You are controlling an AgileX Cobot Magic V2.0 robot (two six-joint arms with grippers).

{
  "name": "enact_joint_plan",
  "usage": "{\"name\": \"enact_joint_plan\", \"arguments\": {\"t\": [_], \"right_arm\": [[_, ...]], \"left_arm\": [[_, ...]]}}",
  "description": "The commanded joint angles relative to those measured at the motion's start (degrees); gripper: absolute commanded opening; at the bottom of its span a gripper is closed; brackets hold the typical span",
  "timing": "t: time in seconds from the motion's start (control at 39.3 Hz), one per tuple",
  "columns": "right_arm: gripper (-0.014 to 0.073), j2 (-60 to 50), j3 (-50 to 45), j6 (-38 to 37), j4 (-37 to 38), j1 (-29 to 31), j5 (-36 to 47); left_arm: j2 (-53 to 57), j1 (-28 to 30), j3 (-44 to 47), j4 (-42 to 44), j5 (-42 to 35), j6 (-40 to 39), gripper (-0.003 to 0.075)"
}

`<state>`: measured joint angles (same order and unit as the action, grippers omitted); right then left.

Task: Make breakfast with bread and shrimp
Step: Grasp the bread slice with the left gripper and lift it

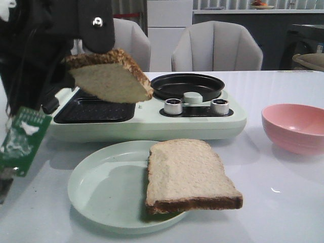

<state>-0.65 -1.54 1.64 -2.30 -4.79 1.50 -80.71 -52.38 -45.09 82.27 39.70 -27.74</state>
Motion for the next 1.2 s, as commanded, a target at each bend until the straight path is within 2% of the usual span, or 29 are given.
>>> {"name": "enact_joint_plan", "arguments": {"t": [0.0,0.23,0.56,0.84,1.17], "right_arm": [[0.0169,-1.2,1.0,0.3,0.7,0.1,4.4],[0.0169,-1.2,1.0,0.3,0.7,0.1,4.4],[0.0169,-1.2,1.0,0.3,0.7,0.1,4.4],[0.0169,-1.2,1.0,0.3,0.7,0.1,4.4],[0.0169,-1.2,1.0,0.3,0.7,0.1,4.4]], "left_arm": [[1.9,2.4,-4.0,3.8,-0.1,-0.6,0.0117],[1.0,9.3,-8.3,6.7,-6.6,-0.6,0.0117],[-6.7,18.0,-18.4,7.5,-7.6,-0.6,0.0117],[-16.7,22.4,-27.2,7.9,-10.9,-0.6,0.0116],[-28.2,25.3,-37.3,7.9,-9.3,-0.6,0.0114]]}}
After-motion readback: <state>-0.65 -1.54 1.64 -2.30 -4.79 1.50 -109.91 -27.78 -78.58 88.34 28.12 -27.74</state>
